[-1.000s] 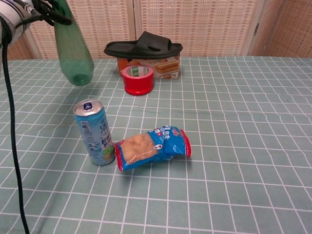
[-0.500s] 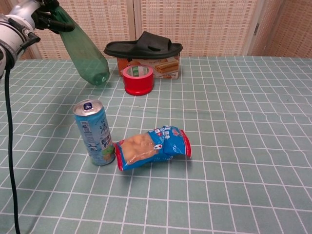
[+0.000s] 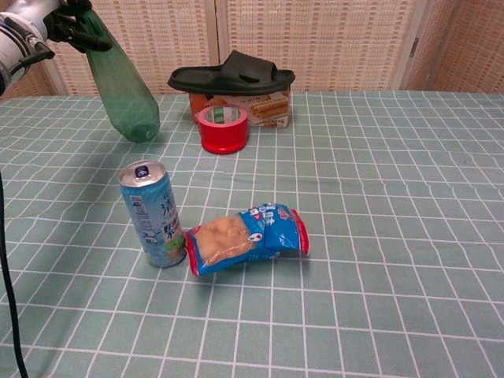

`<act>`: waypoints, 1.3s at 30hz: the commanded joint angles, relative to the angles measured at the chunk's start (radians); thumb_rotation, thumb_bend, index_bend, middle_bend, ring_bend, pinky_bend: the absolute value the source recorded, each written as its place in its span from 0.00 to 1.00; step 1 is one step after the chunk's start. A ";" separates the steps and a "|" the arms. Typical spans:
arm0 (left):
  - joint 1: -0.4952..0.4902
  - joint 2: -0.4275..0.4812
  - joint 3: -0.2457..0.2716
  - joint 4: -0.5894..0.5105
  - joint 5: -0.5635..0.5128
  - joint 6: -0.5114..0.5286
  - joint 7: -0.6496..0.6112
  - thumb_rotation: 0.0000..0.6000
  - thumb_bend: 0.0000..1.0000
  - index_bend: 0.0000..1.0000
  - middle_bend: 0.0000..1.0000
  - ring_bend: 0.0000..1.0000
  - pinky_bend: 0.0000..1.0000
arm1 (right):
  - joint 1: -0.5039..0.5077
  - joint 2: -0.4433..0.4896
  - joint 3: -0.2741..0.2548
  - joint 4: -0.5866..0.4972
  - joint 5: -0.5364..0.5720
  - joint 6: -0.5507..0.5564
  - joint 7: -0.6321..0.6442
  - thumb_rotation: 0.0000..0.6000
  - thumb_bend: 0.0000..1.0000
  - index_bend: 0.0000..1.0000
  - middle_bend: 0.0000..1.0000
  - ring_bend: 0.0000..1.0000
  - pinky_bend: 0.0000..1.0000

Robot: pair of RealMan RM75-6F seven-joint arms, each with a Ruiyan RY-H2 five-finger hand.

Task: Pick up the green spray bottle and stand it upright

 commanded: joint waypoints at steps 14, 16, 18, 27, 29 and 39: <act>-0.014 0.038 0.066 -0.026 -0.103 -0.055 0.100 1.00 0.32 0.47 0.49 0.30 0.10 | 0.000 0.000 0.000 0.004 -0.003 0.001 0.010 1.00 0.00 0.39 0.46 0.17 0.13; -0.015 0.045 0.070 -0.035 -0.116 -0.065 0.107 1.00 0.29 0.31 0.43 0.26 0.08 | 0.001 -0.001 0.000 0.004 -0.002 0.000 0.009 1.00 0.00 0.39 0.46 0.17 0.14; -0.017 0.051 0.074 -0.043 -0.124 -0.073 0.111 1.00 0.28 0.18 0.38 0.22 0.07 | 0.001 -0.001 0.001 0.003 -0.001 -0.001 0.007 1.00 0.00 0.39 0.46 0.17 0.14; -0.020 0.064 0.073 -0.064 -0.127 -0.073 0.080 1.00 0.21 0.00 0.07 0.04 0.03 | 0.000 -0.001 0.000 0.003 -0.003 0.002 0.012 1.00 0.00 0.39 0.46 0.17 0.14; -0.018 0.069 0.073 -0.071 -0.126 -0.074 0.068 1.00 0.19 0.00 0.03 0.02 0.03 | -0.001 -0.001 0.001 0.004 -0.004 0.003 0.014 1.00 0.00 0.39 0.46 0.17 0.14; -0.009 0.102 0.074 -0.109 -0.155 -0.079 0.050 1.00 0.17 0.00 0.02 0.01 0.03 | -0.001 0.000 -0.001 0.006 -0.008 0.005 0.023 1.00 0.00 0.39 0.46 0.17 0.14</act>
